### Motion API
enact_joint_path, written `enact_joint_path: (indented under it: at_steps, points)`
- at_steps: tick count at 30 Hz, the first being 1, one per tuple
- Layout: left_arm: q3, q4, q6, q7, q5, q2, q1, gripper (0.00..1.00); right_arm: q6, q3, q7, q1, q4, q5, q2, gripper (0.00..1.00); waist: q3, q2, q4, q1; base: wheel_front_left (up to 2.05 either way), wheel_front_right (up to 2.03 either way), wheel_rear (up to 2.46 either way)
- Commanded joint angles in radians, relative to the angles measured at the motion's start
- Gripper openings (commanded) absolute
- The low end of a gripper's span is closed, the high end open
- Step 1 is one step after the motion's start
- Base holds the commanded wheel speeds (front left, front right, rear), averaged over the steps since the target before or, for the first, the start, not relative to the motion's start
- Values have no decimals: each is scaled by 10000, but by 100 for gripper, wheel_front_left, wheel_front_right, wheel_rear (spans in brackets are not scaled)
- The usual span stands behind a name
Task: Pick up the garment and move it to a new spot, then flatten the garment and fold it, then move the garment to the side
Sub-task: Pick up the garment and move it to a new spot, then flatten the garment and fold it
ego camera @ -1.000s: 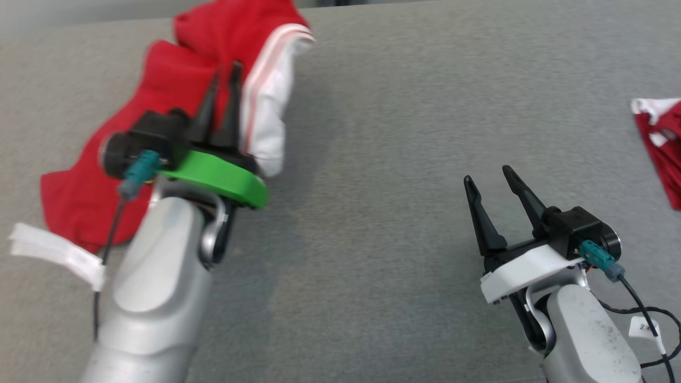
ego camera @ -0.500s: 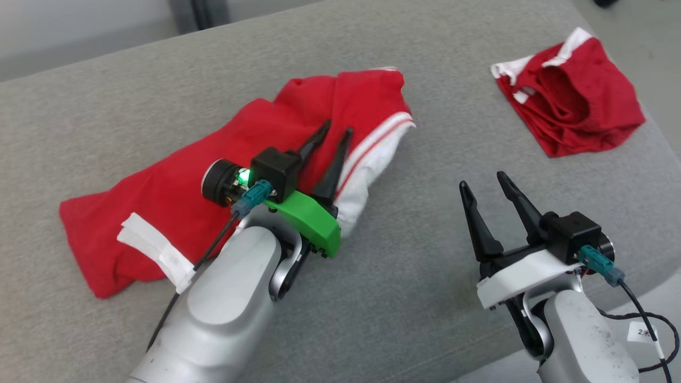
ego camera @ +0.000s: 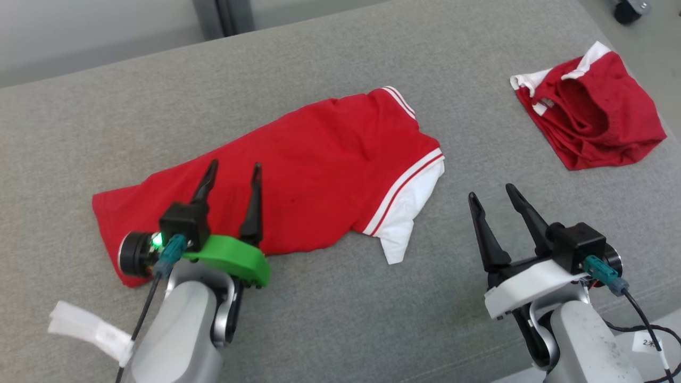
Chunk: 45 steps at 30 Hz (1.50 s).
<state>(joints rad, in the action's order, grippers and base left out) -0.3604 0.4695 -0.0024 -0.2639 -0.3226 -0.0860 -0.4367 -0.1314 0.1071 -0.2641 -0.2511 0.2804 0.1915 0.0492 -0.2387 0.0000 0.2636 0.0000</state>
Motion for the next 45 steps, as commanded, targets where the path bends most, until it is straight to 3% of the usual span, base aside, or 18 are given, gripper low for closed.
enact_joint_path:
  at_steps: [1, 7, 18, 30, 35, 40, 42, 43, 44, 45]
  points:
    - [362, -167, 29, -3, 124, -49, 446, 100, 15, -61, -2, 237, 75, -99, 39, 100, 494, 0, -574, 0, 0, 0, 0]
    - [1813, -863, -95, -4, 646, 61, 2018, 100, 15, -229, -2, 534, 237, -219, 38, 100, 994, 0, -1110, 0, 0, 0, 0]
    - [3255, -1714, -253, -2, 1379, 315, 4299, 100, 15, -444, -2, 1253, 594, -491, 35, 100, 1701, 0, -1495, 0, 0, 0, 0]
    - [3131, -1962, -171, -4, 1008, 341, 4354, 100, 15, 338, -1, 1097, 1098, -677, 34, 100, 1397, 0, -1858, 0, 0, 0, 0]
    - [2794, -1907, -130, -4, 868, 337, 4141, 100, 15, 990, -1, 487, 2267, -828, 41, 100, 1062, 0, -2124, 0, 0, 0, 0]
    - [2603, -1800, -161, -4, 821, 335, 3989, 100, 15, 921, -2, -54, 3708, -1010, 34, 100, 888, 0, -2415, 0, 0, 0, 0]
    - [2574, -1776, -156, -4, 812, 335, 3980, 100, 15, 840, 1, -175, 4061, -1008, 36, 61, 846, 0, -2490, 0, 0, 0, 0]
    - [2573, -1774, -148, -4, 806, 335, 3973, 100, 15, 811, 1, -197, 4152, -914, 37, 53, 827, 0, -2516, 0, 0, 0, 0]
    - [2588, -1768, -128, -4, 794, 335, 3974, 100, 15, 794, 3, -209, 4196, -910, 37, 34, 816, 0, -2530, 0, 0, 0, 0]
    - [2615, -1771, -123, -4, 791, 335, 3975, 100, 14, 766, 3, -218, 4209, -886, 36, 22, 805, 0, -2538, 0, 0, 0, 0]
